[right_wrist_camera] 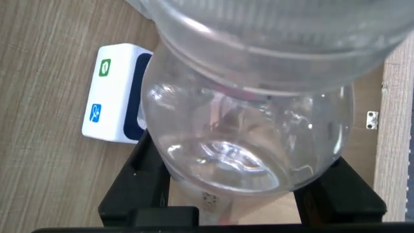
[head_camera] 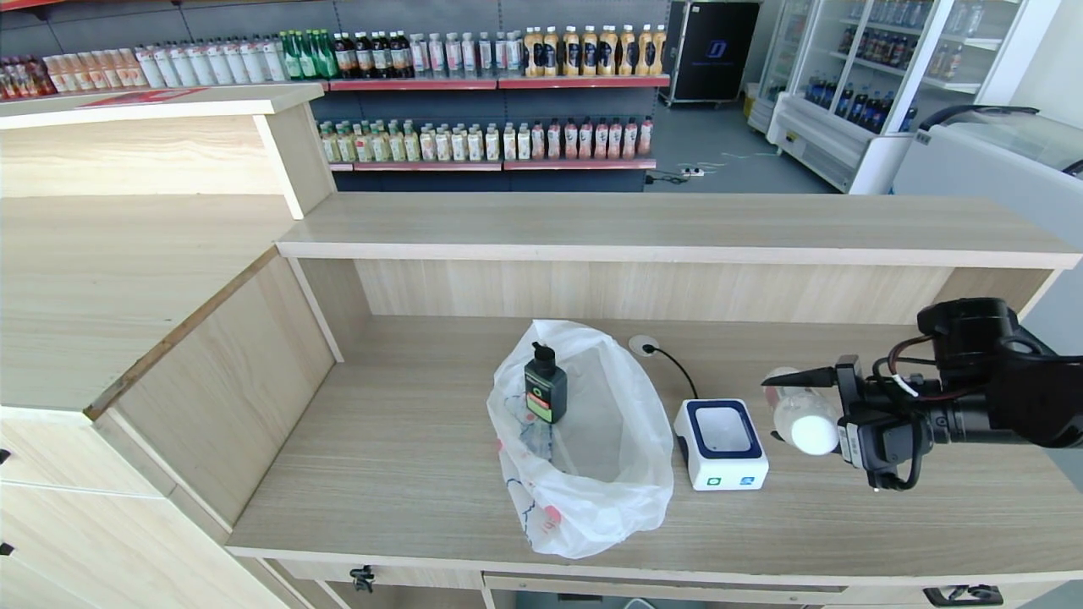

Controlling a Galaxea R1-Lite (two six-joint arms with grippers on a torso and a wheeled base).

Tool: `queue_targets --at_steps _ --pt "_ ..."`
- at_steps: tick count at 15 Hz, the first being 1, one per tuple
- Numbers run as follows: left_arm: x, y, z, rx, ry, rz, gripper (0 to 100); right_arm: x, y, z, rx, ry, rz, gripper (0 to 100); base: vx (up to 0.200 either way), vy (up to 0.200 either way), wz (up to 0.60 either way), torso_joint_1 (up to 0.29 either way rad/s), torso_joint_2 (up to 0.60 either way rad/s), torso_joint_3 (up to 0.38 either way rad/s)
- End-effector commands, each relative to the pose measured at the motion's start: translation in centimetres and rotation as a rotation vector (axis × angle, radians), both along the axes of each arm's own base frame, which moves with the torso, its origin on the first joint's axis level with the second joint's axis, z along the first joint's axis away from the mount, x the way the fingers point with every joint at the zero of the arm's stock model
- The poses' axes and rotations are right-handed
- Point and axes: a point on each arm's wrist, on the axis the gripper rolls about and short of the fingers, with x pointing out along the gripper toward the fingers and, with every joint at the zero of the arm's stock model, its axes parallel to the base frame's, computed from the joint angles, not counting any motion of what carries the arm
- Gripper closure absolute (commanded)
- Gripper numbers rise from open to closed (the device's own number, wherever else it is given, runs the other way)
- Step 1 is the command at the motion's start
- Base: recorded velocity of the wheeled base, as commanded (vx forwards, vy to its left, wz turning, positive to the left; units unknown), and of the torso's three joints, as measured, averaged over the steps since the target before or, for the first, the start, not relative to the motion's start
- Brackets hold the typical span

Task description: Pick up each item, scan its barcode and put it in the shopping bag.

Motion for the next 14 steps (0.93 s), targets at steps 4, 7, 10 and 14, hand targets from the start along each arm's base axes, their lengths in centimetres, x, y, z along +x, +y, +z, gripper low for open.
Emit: queue_targets --at_steps 4,7,10,14 --pt "0.0 0.0 0.0 0.000 0.000 0.001 0 0.8 1.7 -0.5 0.001 0.008 0.052 100 0.000 0.000 0.00 0.000 0.00 0.000" --pt "0.0 0.0 0.0 0.000 0.000 0.000 0 1.0 1.8 -0.8 0.000 0.017 0.054 100 0.000 0.000 0.00 0.000 0.00 0.000" --pt "0.0 0.0 0.0 0.000 0.000 0.000 0 1.2 1.8 -1.1 0.003 0.028 0.056 100 0.000 0.000 0.00 0.000 0.00 0.000" --pt "0.0 0.0 0.0 0.000 0.000 0.000 0 1.9 2.5 -1.5 0.005 0.038 0.075 100 0.000 0.000 0.00 0.000 0.00 0.000"
